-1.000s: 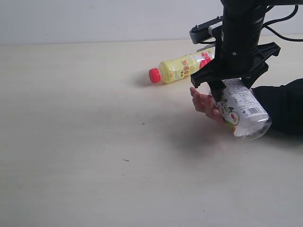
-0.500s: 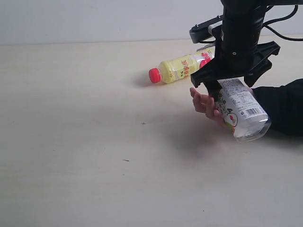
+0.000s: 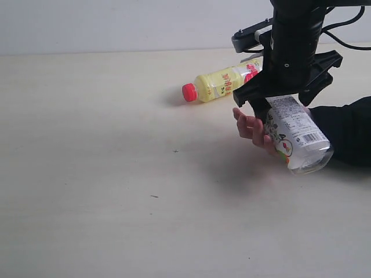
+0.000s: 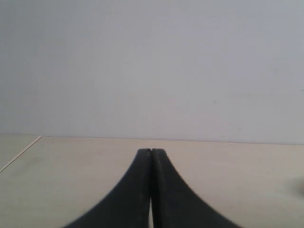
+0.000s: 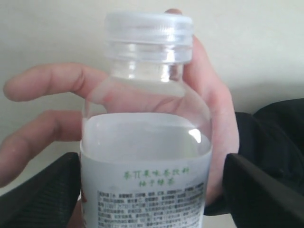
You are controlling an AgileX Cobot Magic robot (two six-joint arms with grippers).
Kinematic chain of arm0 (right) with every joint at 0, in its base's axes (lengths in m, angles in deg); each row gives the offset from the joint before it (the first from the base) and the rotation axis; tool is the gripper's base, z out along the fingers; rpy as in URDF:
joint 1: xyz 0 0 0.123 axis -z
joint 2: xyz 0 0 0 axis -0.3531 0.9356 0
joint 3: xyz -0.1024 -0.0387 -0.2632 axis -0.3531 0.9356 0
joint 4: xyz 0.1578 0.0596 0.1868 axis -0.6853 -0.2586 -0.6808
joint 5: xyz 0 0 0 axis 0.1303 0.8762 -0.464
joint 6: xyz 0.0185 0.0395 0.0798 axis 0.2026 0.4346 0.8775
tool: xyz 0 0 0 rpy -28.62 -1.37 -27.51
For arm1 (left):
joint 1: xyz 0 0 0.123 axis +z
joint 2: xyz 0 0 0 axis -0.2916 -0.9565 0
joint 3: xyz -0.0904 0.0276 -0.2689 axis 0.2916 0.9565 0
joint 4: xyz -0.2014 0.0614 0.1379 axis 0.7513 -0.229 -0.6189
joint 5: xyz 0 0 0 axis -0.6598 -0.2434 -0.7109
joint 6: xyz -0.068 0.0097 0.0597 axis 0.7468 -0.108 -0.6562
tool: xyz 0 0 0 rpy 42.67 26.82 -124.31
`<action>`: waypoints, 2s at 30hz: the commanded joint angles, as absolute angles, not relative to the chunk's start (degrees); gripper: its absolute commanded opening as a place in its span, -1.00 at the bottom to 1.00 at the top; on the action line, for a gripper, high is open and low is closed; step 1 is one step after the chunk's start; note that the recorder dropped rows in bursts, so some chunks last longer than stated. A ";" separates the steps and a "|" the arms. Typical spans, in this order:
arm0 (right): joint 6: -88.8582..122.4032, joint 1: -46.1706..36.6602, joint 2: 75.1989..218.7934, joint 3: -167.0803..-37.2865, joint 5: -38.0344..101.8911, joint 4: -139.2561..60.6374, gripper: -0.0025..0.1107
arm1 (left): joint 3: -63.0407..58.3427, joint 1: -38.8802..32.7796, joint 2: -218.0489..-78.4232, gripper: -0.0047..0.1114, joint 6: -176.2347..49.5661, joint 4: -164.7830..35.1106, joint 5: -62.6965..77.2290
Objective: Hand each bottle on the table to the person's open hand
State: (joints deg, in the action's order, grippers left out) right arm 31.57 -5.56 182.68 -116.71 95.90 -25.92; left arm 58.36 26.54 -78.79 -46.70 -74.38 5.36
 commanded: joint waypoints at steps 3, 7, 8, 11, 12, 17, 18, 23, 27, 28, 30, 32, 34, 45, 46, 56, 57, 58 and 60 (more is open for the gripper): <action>31.58 -5.34 182.18 -116.56 95.64 -25.22 0.42 | 58.34 26.68 -78.42 -0.92 -46.88 -74.69 5.60; 30.51 -5.34 180.73 -116.56 95.64 -25.22 0.42 | 58.34 26.68 -78.42 -0.92 -46.88 -74.69 5.60; 30.51 -5.34 180.25 -116.84 95.64 -25.03 0.42 | 58.34 26.68 -78.42 -0.92 -46.88 -74.69 5.60; 30.51 -5.34 178.41 -117.82 95.64 -25.16 0.42 | 58.34 26.68 -78.42 -0.92 -46.88 -74.69 5.60; 30.51 -5.34 177.58 -118.15 95.64 -25.16 0.42 | 58.34 26.68 -78.42 -0.92 -46.88 -74.69 5.60; 27.99 -5.34 172.02 -118.26 95.48 -25.16 0.41 | 58.34 26.68 -78.42 -0.92 -46.88 -74.69 5.60; 27.88 -5.34 170.87 -117.98 95.48 -25.38 0.40 | 58.34 26.68 -78.42 -0.92 -46.88 -74.69 5.60; 26.19 -5.34 159.93 -111.11 91.20 -26.10 0.03 | 58.34 26.68 -78.42 -0.92 -46.88 -74.69 5.60; 27.54 -5.34 148.34 -100.90 84.52 -25.84 -0.39 | 58.34 26.68 -78.42 -0.92 -46.88 -74.69 5.60; 28.97 -5.34 144.39 -98.12 83.12 -25.84 -0.49 | 58.34 26.68 -78.42 -0.92 -46.88 -74.69 5.60; 29.65 -5.34 138.46 -93.43 82.56 -25.84 -0.63 | 58.34 26.68 -78.42 -0.92 -46.88 -74.69 5.60; 30.07 -5.34 131.99 -88.43 82.45 -25.84 -0.75 | 58.34 26.68 -78.42 -0.92 -46.88 -74.69 5.60; 31.02 -5.34 125.72 -83.87 82.52 -25.84 -0.86 | 58.34 26.68 -78.42 -0.92 -46.88 -74.69 5.60; 33.15 -5.34 97.36 -68.47 69.73 -25.68 -0.96 | 58.34 26.68 -78.42 -0.92 -46.88 -74.69 5.60; 33.15 -5.34 96.10 -68.05 69.73 -25.68 -0.96 | 58.34 26.68 -78.42 -0.92 -46.88 -74.69 5.60; 34.55 -5.34 90.38 -65.99 71.57 -28.77 -0.96 | 58.34 26.68 -78.42 -0.92 -46.88 -74.69 5.60; 34.55 -5.34 90.38 -65.13 71.87 -28.67 -0.96 | 58.34 26.68 -78.42 -0.92 -46.88 -74.69 5.60; 34.55 -5.34 90.38 -63.84 71.87 -28.34 -0.96 | 58.34 26.68 -78.42 -0.92 -46.88 -74.69 5.60; 34.55 -5.34 90.38 -60.85 69.75 -26.69 -0.96 | 58.34 26.68 -78.42 -0.92 -46.88 -74.69 5.60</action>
State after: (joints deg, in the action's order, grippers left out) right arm 34.37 -5.56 90.49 -64.16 70.94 -28.08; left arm 58.36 26.54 -78.79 -46.70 -74.38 5.36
